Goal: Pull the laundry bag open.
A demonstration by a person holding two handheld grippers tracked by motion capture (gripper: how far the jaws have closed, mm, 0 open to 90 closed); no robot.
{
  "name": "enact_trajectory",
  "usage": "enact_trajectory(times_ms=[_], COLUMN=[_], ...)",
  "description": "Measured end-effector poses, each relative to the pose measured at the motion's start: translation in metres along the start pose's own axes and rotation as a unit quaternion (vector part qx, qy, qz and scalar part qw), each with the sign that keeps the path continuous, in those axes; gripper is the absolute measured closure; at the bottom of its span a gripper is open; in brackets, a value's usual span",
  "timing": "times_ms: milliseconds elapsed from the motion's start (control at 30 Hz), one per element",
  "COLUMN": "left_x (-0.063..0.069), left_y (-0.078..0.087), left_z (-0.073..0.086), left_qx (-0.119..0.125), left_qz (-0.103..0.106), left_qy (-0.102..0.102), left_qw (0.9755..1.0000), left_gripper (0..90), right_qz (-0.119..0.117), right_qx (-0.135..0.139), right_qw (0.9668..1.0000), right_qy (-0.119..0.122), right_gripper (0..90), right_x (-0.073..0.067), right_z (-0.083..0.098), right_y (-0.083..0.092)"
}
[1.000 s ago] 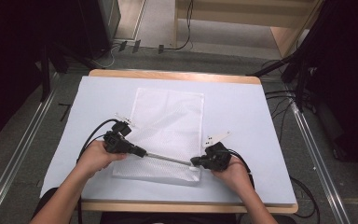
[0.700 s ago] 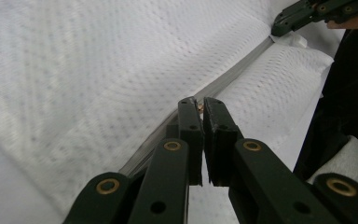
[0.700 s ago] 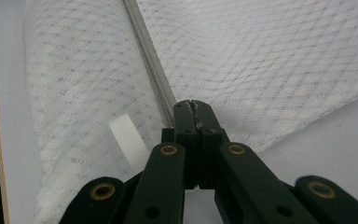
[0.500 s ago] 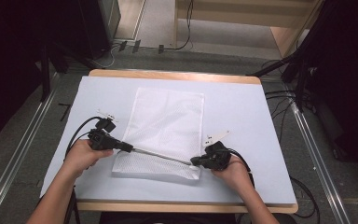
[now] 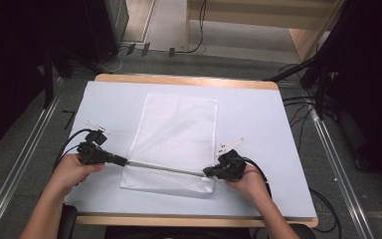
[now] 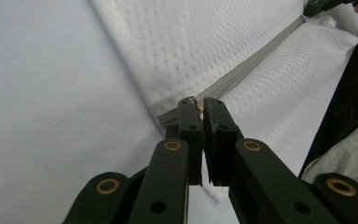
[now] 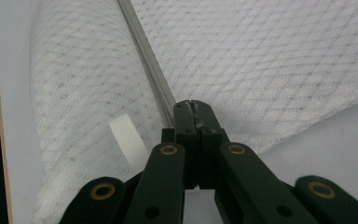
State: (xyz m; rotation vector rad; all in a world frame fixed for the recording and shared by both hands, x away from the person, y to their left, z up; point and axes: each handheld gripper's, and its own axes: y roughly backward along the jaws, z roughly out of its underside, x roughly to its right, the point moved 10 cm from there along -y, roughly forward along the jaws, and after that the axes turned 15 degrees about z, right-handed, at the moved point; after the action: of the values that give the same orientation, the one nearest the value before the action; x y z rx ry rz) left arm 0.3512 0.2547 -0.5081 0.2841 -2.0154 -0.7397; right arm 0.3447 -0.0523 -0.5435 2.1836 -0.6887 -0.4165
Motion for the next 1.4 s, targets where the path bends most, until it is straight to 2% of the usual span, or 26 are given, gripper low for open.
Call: enact_trajectory(times_ms=[167, 333, 400, 533, 600, 933, 1033, 1133, 1233, 1300, 1400], left_x=[-0.007, -0.008, -0.007, -0.005, -0.003, 0.005, 0.004, 0.004, 0.006, 0.005, 0.004], left_y=[0.004, 0.004, 0.004, 0.003, 0.002, 0.001, 0.001, 0.002, 0.004, 0.007, 0.012], left_z=[0.004, 0.004, 0.004, 0.005, 0.005, 0.019, 0.017, 0.015, 0.010, 0.007, -0.001], left_qx=[0.006, 0.007, 0.010, 0.007, 0.014, 0.010, 0.019, 0.025, 0.043, 0.056, 0.077], left_qz=[-0.005, -0.008, -0.005, -0.013, -0.014, -0.009, -0.016, -0.020, -0.021, -0.030, -0.057], left_qy=[0.011, 0.008, 0.009, 0.005, 0.007, 0.004, -0.013, -0.028, -0.037, -0.051, -0.074], left_qw=[0.9999, 0.9999, 0.9999, 0.9999, 0.9998, 0.9999, 0.9996, 0.9991, 0.9982, 0.9967, 0.9926], left_gripper=[88.1, 88.1, 88.1, 88.0, 87.9, 87.3, 84.6, 76.6, 68.6, 63.9, 58.0], right_qz=[0.000, 0.000, 0.000, -0.004, -0.005, -0.007, -0.011, -0.024, -0.020, -0.016, -0.003], right_qx=[0.000, -0.001, -0.002, -0.009, -0.008, -0.010, -0.012, -0.012, 0.000, 0.012, 0.024], right_qw=[1.0000, 1.0000, 1.0000, 0.9999, 1.0000, 0.9999, 0.9998, 0.9995, 0.9997, 0.9996, 0.9994], right_qy=[-0.001, 0.000, 0.000, -0.005, -0.003, -0.003, -0.007, -0.017, -0.014, -0.018, -0.023], right_gripper=[90.0, 90.0, 90.0, 90.0, 90.0, 90.0, 90.0, 87.0, 82.6, 77.6, 70.1], right_x=[0.000, 0.000, 0.000, 0.000, 0.000, 0.001, 0.001, 0.002, 0.003, 0.004, 0.009], right_z=[0.000, 0.000, 0.000, 0.000, -0.001, -0.001, -0.001, -0.003, -0.008, -0.012, -0.016], right_y=[0.000, 0.000, 0.000, 0.000, 0.000, 0.000, 0.000, 0.001, 0.003, 0.006, 0.010])
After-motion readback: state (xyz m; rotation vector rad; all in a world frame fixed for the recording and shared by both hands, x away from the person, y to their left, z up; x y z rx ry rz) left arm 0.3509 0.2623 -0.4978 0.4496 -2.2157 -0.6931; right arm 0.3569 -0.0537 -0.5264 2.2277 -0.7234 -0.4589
